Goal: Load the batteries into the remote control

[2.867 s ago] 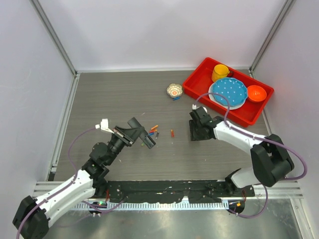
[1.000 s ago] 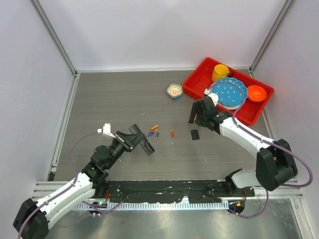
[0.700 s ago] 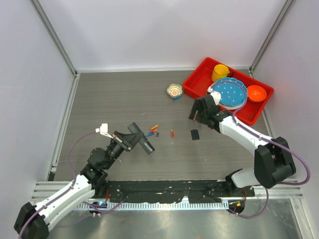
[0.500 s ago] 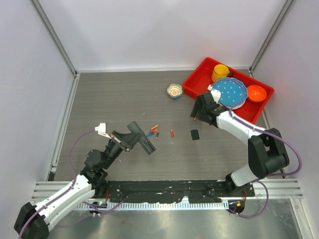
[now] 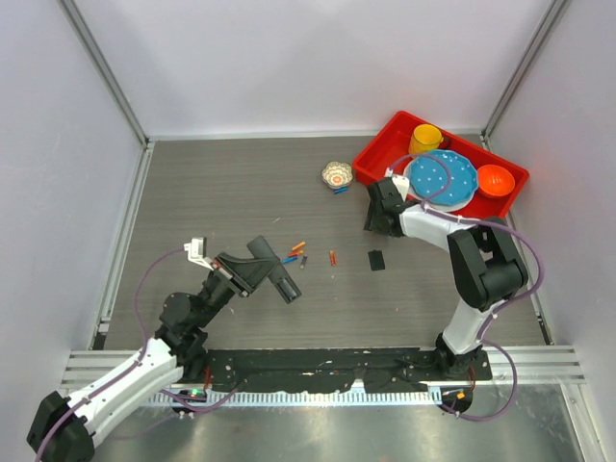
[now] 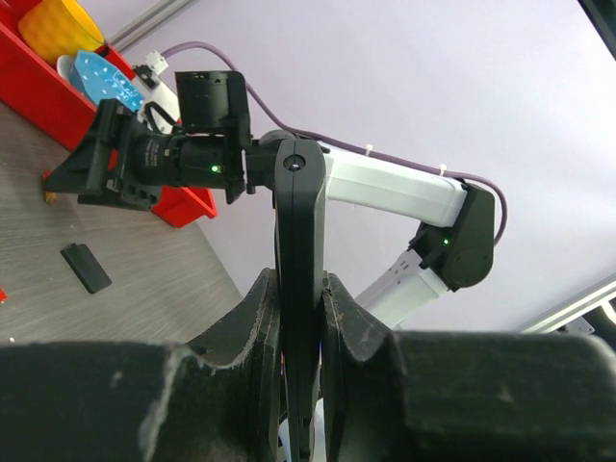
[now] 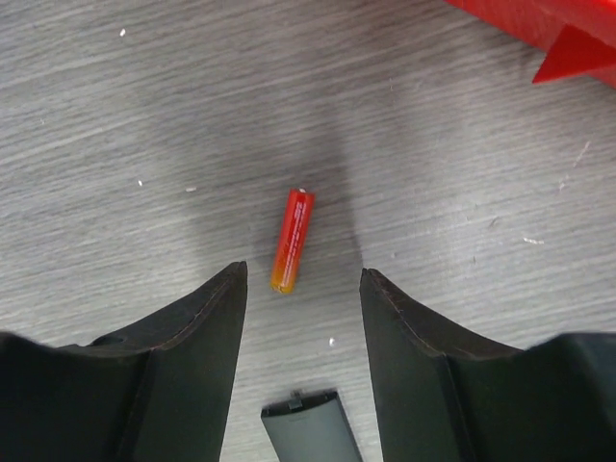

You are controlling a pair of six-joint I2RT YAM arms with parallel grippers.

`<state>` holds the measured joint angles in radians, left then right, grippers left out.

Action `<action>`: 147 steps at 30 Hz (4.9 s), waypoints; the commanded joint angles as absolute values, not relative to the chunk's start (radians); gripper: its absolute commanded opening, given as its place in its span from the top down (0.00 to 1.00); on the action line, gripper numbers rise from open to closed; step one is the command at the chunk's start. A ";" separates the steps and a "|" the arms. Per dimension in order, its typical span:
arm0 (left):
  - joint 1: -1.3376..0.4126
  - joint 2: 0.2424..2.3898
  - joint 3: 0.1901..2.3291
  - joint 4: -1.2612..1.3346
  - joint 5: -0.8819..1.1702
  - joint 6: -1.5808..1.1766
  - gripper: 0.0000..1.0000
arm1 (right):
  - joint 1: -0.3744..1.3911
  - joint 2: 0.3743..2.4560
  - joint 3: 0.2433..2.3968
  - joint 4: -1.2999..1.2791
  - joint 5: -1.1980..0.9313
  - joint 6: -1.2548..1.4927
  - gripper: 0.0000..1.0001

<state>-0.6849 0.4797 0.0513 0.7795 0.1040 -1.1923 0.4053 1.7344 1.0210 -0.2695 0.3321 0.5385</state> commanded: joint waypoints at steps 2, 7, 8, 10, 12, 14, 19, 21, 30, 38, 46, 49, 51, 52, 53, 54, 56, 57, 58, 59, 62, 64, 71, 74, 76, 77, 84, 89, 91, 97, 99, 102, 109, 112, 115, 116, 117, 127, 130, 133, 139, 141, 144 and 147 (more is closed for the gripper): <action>-0.681 0.451 0.006 0.781 0.126 -1.166 1.00 | 0.391 1.767 1.094 -0.238 0.356 0.518 0.46; -0.681 0.440 0.005 0.762 0.120 -1.161 1.00 | 0.390 1.784 1.083 -0.226 0.334 0.518 0.52; -0.681 0.442 0.006 0.762 0.118 -1.161 1.00 | 0.390 1.786 1.078 -0.224 0.333 0.518 0.52; -0.681 0.443 0.006 0.764 0.117 -1.161 1.00 | 0.390 1.790 1.075 -0.224 0.334 0.514 0.54; -0.681 0.448 0.008 0.767 0.118 -1.160 1.00 | 0.390 1.793 1.072 -0.222 0.336 0.508 0.55; -0.681 0.456 0.009 0.765 0.120 -1.161 1.00 | 0.390 1.799 1.068 -0.219 0.333 0.502 0.56; -0.681 0.466 0.009 0.758 0.127 -1.164 1.00 | 0.390 1.816 1.060 -0.219 0.325 0.483 0.60; -0.681 0.465 0.009 0.755 0.127 -1.166 1.00 | 0.390 1.822 1.057 -0.221 0.319 0.479 0.62; -0.681 0.462 0.009 0.746 0.129 -1.166 1.00 | 0.390 1.824 1.039 -0.219 0.308 0.466 0.85; -0.681 0.462 0.008 0.738 0.127 -1.166 1.00 | 0.455 1.717 1.037 -0.251 0.339 0.451 0.99; -0.681 0.480 0.008 0.744 0.127 -1.167 1.00 | 0.641 1.594 0.985 -0.333 0.359 0.409 0.99; -0.681 0.486 0.006 0.744 0.124 -1.167 1.00 | 0.675 1.563 0.936 -0.348 0.364 0.445 0.99; -0.681 0.491 0.008 0.745 0.120 -1.167 1.00 | 0.684 1.556 0.911 -0.341 0.359 0.462 0.99; -0.681 0.495 0.008 0.747 0.118 -1.167 1.00 | 0.686 1.557 0.890 -0.328 0.351 0.477 0.99; -0.681 0.500 0.006 0.752 0.115 -1.167 1.00 | 0.687 1.560 0.881 -0.324 0.341 0.485 0.99; -0.681 0.514 0.008 0.765 0.115 -1.169 1.00 | 0.699 1.575 0.874 -0.319 0.330 0.494 0.99; -0.681 0.531 0.009 0.782 0.124 -1.172 1.00 | 0.713 1.594 0.873 -0.316 0.327 0.509 0.99; -0.681 0.538 0.009 0.798 0.127 -1.175 1.00 | 0.728 1.600 0.873 -0.314 0.324 0.512 0.99; -0.681 0.554 0.011 0.802 0.132 -1.177 1.00 | 0.732 1.615 0.877 -0.311 0.316 0.512 0.99; -0.681 0.558 0.011 0.807 0.133 -1.178 1.00 | 0.739 1.621 0.880 -0.311 0.318 0.515 0.99; -0.681 0.563 0.009 0.810 0.135 -1.183 1.00 | 0.749 1.644 0.893 -0.321 0.319 0.512 0.99; -0.681 0.557 0.009 0.804 0.138 -1.183 1.00 | 0.750 1.651 0.900 -0.328 0.311 0.514 0.98; -0.681 0.519 0.009 0.761 0.135 -1.175 1.00 | 0.750 1.667 0.933 -0.374 0.324 0.499 0.71; -0.681 0.515 0.012 0.746 0.135 -1.172 1.00 | 0.750 1.674 0.972 -0.428 0.321 0.486 0.64; -0.681 0.517 0.014 0.746 0.137 -1.170 1.00 | 0.750 1.674 0.999 -0.460 0.316 0.473 0.60; -0.681 0.517 0.014 0.746 0.137 -1.170 1.00 | 0.750 1.675 1.008 -0.471 0.314 0.469 0.59; -0.681 0.525 0.015 0.750 0.144 -1.170 1.00 | 0.718 1.707 1.083 -0.518 0.279 0.420 0.57; -0.681 0.512 0.009 0.744 0.143 -1.170 1.00 | 0.678 1.741 1.126 -0.541 0.229 0.368 0.65; -0.681 0.512 0.008 0.744 0.140 -1.170 1.00 | 0.658 1.747 1.138 -0.551 0.215 0.351 0.67; -0.681 0.532 0.006 0.761 0.141 -1.169 1.00 | 0.643 1.770 1.154 -0.557 0.167 0.324 0.67; -0.681 0.538 0.006 0.770 0.143 -1.169 1.00 | 0.643 1.769 1.154 -0.552 0.155 0.325 0.68; -0.681 0.541 0.006 0.773 0.143 -1.169 1.00 | 0.643 1.769 1.155 -0.549 0.149 0.324 0.66; -0.681 0.546 0.006 0.773 0.141 -1.169 1.00 | 0.643 1.773 1.147 -0.555 0.153 0.336 0.65; -0.681 0.545 0.006 0.775 0.143 -1.169 1.00 | 0.644 1.773 1.137 -0.551 0.153 0.337 0.66; -0.681 0.543 0.006 0.775 0.143 -1.170 1.00 | 0.643 1.781 1.135 -0.546 0.153 0.341 0.69; -0.681 0.540 0.006 0.775 0.144 -1.170 1.00 | 0.643 1.782 1.134 -0.542 0.152 0.341 0.70; -0.681 0.538 0.006 0.773 0.143 -1.170 1.00 | 0.643 1.784 1.132 -0.537 0.152 0.339 0.70; -0.681 0.525 0.006 0.758 0.138 -1.170 1.00 | 0.643 1.792 1.134 -0.531 0.141 0.342 0.76; -0.681 0.531 0.006 0.764 0.141 -1.170 1.00 | 0.641 1.793 1.137 -0.531 0.144 0.342 0.73; -0.681 0.534 0.006 0.765 0.143 -1.172 1.00 | 0.643 1.801 1.144 -0.534 0.147 0.342 0.72; -0.681 0.529 0.006 0.761 0.143 -1.172 1.00 | 0.641 1.813 1.161 -0.541 0.147 0.331 0.71; -0.681 0.531 0.006 0.759 0.143 -1.170 1.00 | 0.640 1.815 1.161 -0.541 0.147 0.330 0.72; -0.681 0.532 0.006 0.759 0.141 -1.170 1.00 | 0.637 1.819 1.160 -0.538 0.147 0.328 0.72; -0.681 0.535 0.006 0.759 0.146 -1.170 1.00 | 0.635 1.824 1.160 -0.538 0.143 0.327 0.74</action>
<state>-0.6849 0.5343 0.0509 0.7261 0.1287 -1.1744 0.6392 1.8027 1.1362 -0.5446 0.1459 0.3416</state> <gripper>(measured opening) 0.207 0.272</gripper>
